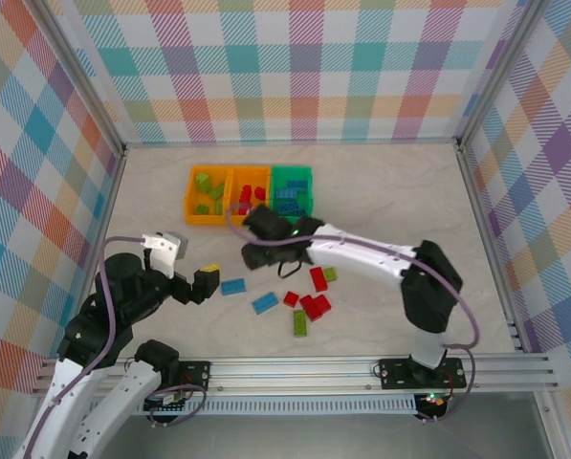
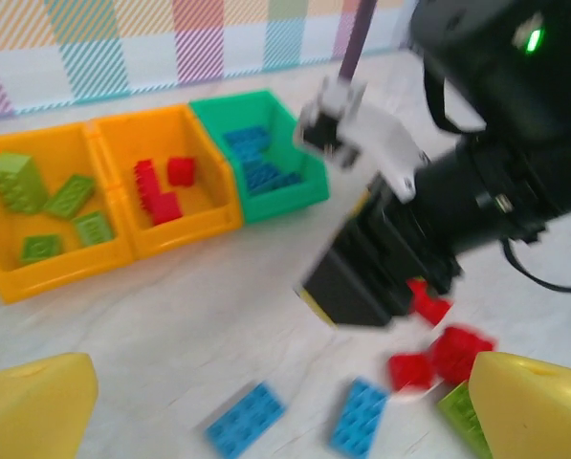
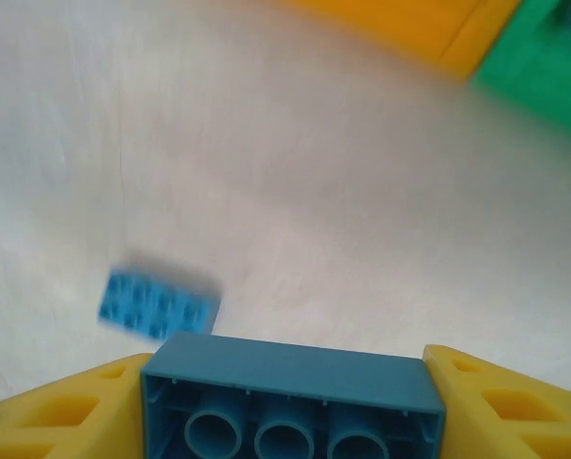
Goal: Sort the legos into containers by color
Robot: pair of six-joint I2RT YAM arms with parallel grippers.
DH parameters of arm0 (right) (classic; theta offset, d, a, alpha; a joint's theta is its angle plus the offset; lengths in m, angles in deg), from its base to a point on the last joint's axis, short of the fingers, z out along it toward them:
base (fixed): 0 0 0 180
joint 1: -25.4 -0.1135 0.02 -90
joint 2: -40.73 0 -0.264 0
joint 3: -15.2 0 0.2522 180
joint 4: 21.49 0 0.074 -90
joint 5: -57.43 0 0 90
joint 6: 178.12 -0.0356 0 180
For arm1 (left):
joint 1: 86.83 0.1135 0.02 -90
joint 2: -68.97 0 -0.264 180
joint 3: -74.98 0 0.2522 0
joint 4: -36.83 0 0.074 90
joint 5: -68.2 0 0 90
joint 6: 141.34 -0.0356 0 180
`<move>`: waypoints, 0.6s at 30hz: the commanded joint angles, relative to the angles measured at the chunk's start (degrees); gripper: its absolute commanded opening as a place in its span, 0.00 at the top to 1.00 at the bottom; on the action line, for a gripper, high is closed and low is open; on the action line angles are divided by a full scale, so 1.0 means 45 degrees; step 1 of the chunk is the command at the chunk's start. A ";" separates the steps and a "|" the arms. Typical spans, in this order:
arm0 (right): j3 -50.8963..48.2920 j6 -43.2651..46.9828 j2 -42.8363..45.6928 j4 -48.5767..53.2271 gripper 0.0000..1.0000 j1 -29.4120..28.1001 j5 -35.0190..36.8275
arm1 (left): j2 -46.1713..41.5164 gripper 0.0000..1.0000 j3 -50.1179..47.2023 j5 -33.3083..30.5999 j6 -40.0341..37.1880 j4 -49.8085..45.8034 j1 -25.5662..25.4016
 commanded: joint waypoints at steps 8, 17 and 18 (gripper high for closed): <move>0.3095 0.2328 -0.2808 -0.1236 0.43 0.3336 0.0681 | 0.2780 0.02 0.1410 -0.1191 0.3956 -0.0423 0.0039; 0.7365 0.2688 -0.5711 0.0696 0.19 0.4043 0.0668 | 0.3516 0.02 0.0911 -0.1664 0.4504 -0.0154 0.0039; 0.7674 0.2688 -0.5799 0.0859 0.15 0.4075 0.0697 | 0.3589 0.02 0.0935 -0.1569 0.4482 -0.0163 0.0039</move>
